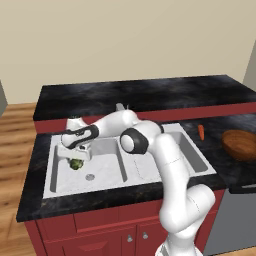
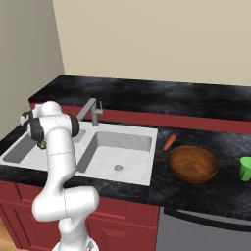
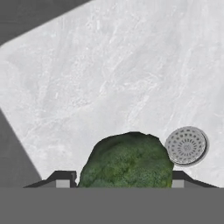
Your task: Remove the broccoli and carrot from the sink. Then move the bowl and cup from the counter to the sink for washing.
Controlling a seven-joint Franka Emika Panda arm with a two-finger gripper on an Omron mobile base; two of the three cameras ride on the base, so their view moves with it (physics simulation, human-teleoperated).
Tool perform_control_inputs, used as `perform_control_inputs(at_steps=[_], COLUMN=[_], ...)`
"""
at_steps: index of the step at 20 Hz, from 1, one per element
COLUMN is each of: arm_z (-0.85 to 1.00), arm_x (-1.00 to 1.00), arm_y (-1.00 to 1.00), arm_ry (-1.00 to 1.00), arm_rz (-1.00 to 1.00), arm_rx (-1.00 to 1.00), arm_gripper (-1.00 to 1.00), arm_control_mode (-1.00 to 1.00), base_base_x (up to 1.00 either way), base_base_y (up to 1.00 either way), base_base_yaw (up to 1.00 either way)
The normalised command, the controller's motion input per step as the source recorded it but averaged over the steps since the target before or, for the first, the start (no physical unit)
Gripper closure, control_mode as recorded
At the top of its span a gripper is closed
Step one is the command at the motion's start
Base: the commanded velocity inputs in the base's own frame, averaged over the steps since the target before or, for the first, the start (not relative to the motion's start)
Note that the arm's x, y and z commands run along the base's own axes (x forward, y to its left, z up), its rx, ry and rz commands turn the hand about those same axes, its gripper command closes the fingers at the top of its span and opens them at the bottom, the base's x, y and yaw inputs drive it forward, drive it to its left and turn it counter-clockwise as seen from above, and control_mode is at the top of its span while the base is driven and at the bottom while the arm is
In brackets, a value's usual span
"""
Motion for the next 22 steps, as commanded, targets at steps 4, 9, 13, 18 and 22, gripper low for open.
perform_control_inputs(at_steps=[4,9,13,18,22], arm_z=[0.25,0.24,0.24,0.29,0.35], arm_x=[-0.3,-0.29,-0.29,-0.24,-0.18], arm_y=[-0.18,-0.2,-0.23,-0.26,-0.25], arm_ry=[-0.16,-0.18,-0.17,-0.09,-0.02], arm_rz=[-0.03,-0.07,-0.09,-0.1,-0.1], arm_rx=[0.0,-0.01,0.0,0.0,0.0], arm_gripper=[1.0,1.0,1.0,1.0,1.0], arm_control_mode=[-1.0,-1.0,-1.0,-1.0,-1.0], base_base_x=[0.0,0.0,0.0,0.0,0.0], base_base_y=[0.0,0.0,0.0,0.0,0.0], base_base_yaw=[0.0,0.0,0.0,0.0,0.0])
